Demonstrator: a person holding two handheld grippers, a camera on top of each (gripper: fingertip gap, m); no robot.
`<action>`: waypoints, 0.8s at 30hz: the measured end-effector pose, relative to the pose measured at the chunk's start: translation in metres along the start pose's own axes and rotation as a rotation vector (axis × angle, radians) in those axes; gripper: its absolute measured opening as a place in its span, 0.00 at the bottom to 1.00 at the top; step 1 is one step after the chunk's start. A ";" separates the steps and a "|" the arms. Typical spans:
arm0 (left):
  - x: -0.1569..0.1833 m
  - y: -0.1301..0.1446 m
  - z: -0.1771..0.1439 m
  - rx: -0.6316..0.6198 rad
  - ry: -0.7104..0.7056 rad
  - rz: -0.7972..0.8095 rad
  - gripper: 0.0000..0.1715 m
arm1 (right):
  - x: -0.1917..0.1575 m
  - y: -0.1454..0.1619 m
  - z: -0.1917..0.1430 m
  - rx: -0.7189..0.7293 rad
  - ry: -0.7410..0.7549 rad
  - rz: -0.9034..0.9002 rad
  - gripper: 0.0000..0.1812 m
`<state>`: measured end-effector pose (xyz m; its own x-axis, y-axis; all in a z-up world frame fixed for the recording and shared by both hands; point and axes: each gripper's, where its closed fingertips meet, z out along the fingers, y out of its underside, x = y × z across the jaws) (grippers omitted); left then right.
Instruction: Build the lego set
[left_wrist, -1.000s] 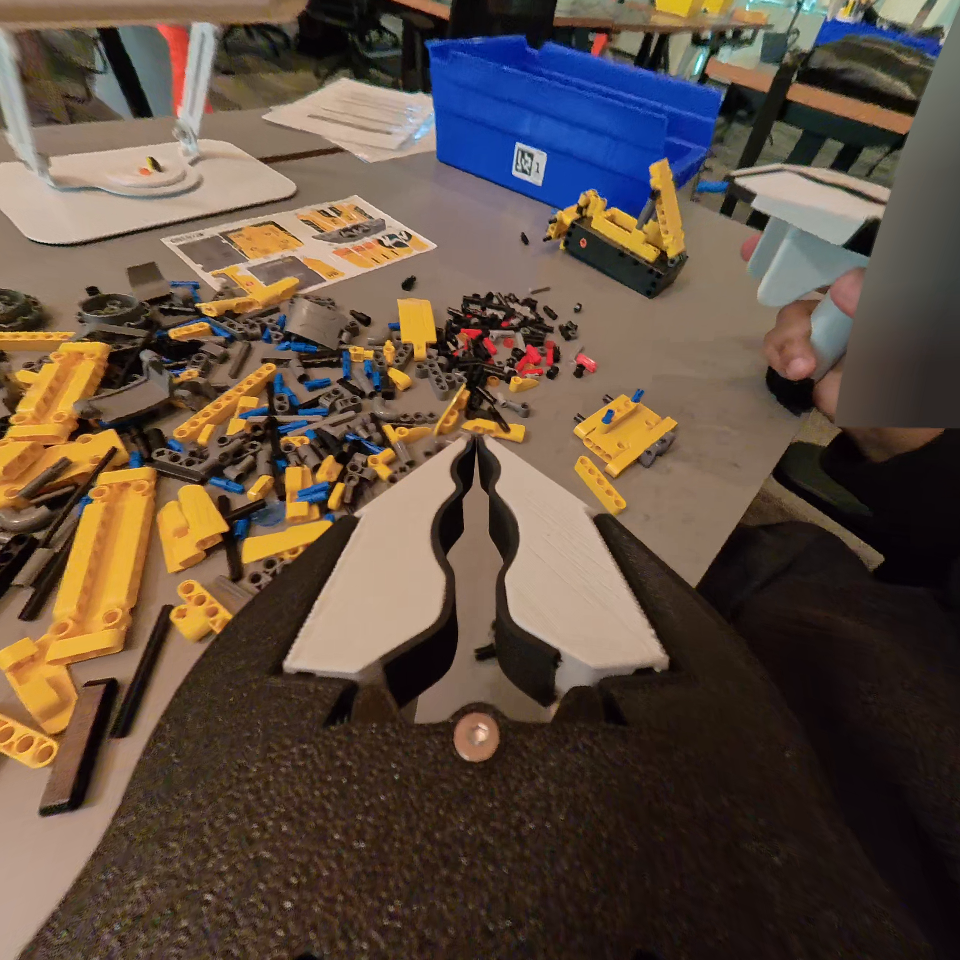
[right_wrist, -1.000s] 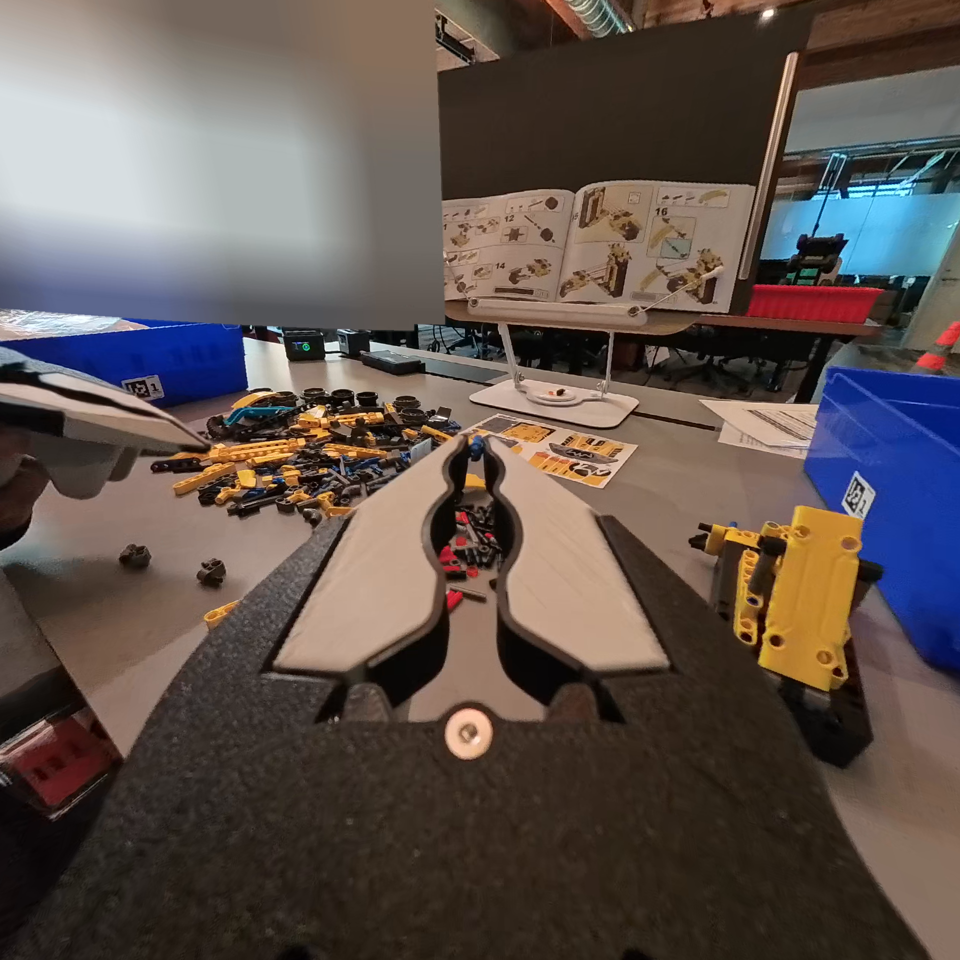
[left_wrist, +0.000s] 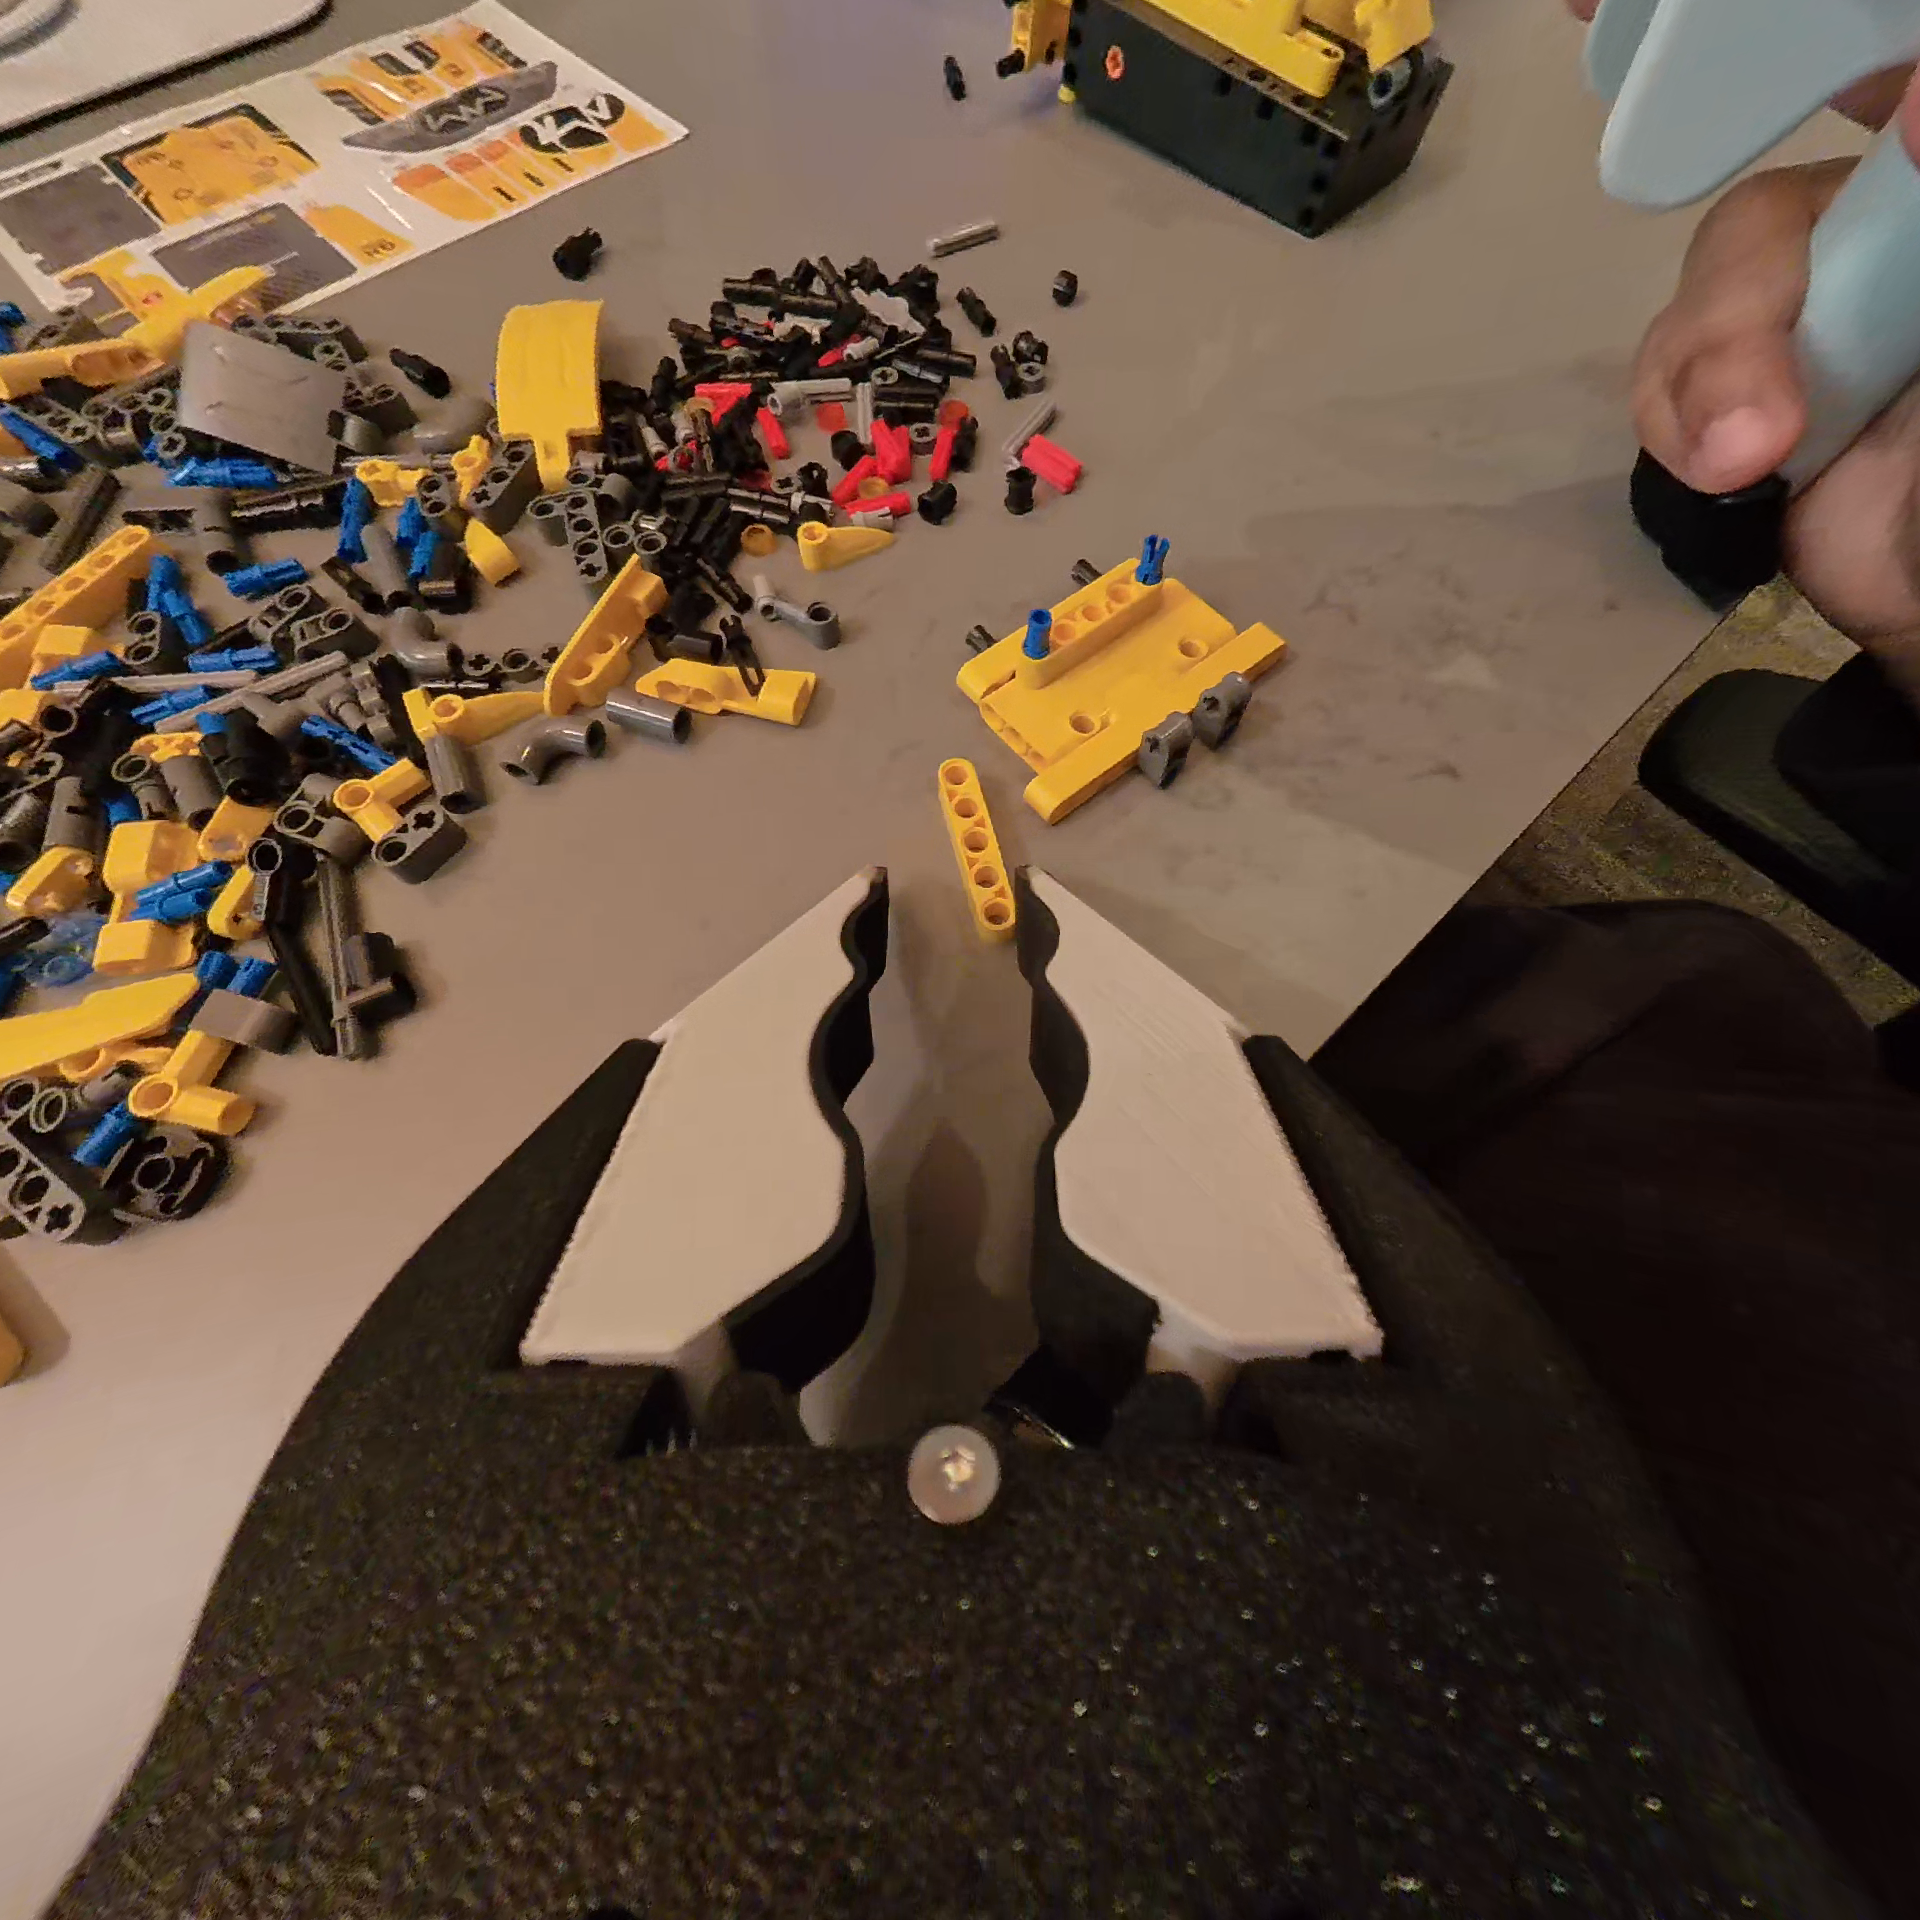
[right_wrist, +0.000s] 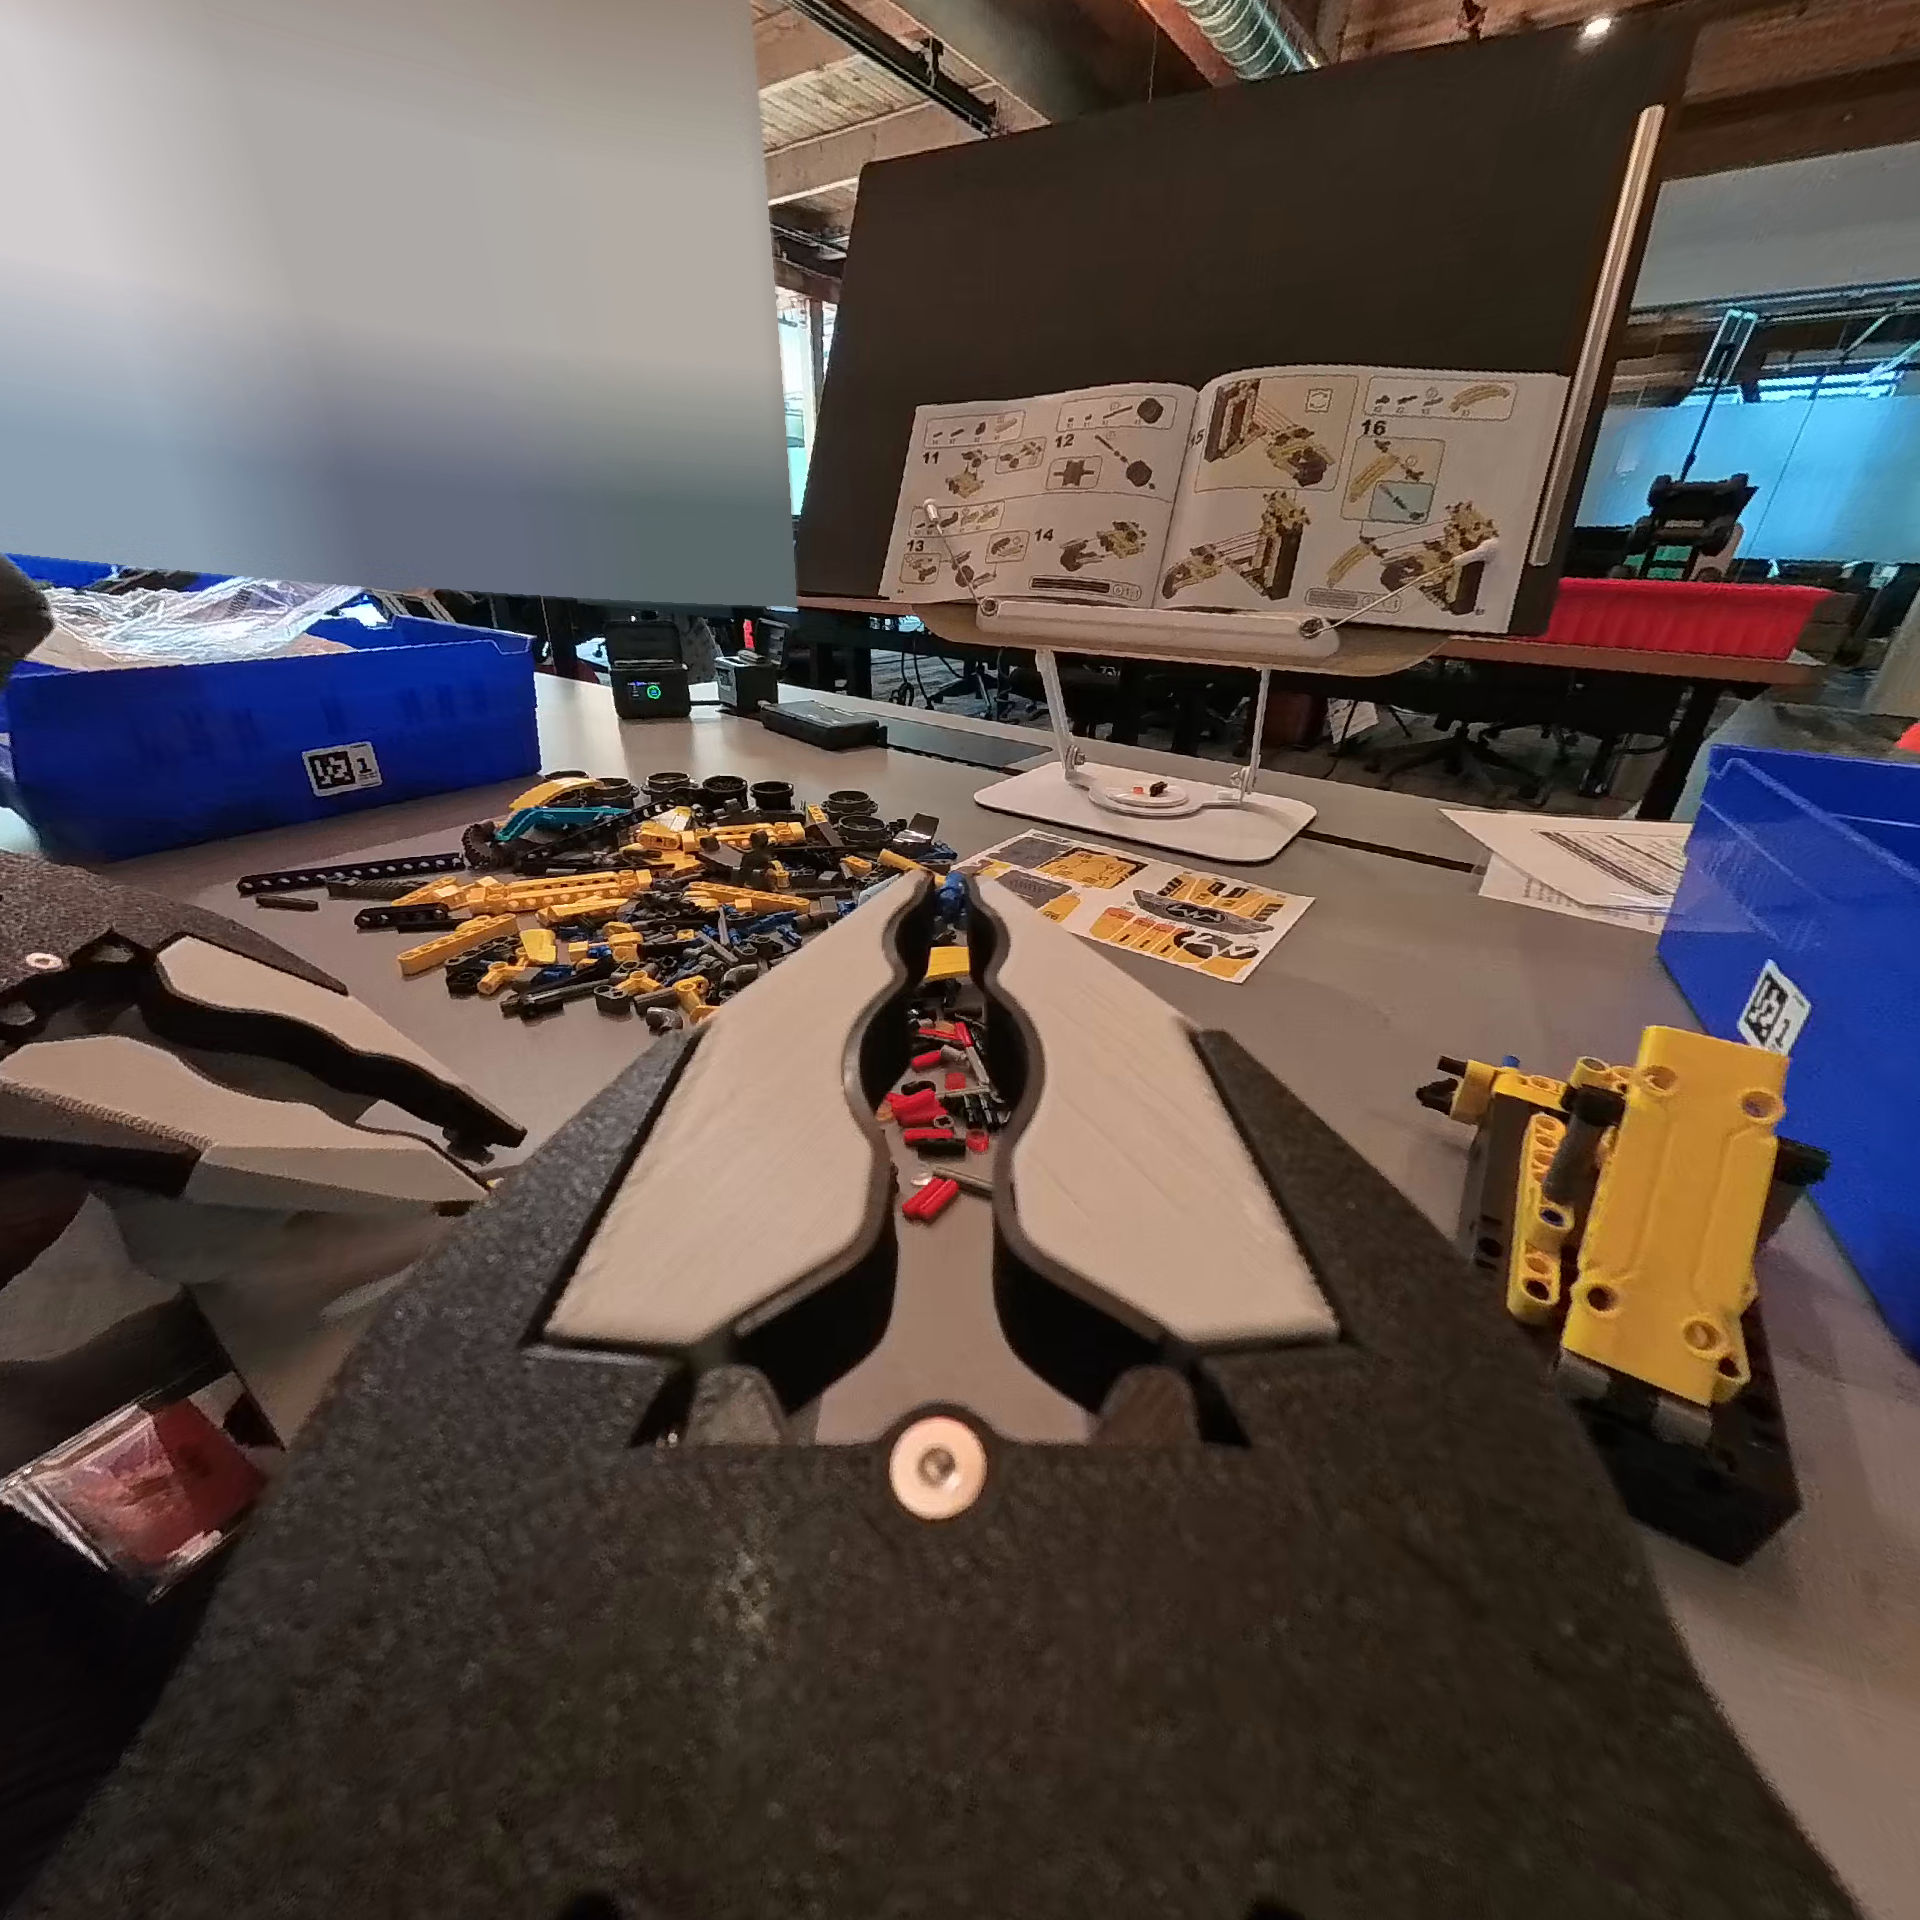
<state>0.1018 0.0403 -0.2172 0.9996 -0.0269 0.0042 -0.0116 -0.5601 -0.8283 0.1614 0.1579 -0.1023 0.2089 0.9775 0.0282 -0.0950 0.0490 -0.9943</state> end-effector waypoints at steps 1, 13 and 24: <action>0.000 0.000 0.000 -0.001 0.001 0.005 0.14 | 0.000 0.000 0.000 0.000 -0.001 0.001 0.03; 0.000 -0.008 -0.005 0.041 -0.029 0.090 0.04 | 0.002 0.002 0.001 -0.011 0.010 0.004 0.03; 0.010 -0.003 -0.011 0.043 0.141 0.058 0.04 | 0.001 0.003 0.002 -0.021 0.006 0.000 0.03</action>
<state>0.1120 0.0322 -0.2087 0.9839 -0.1760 0.0319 -0.0650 -0.5181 -0.8528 0.1594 0.1593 -0.1049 0.2145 0.9763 0.0276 -0.0748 0.0446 -0.9962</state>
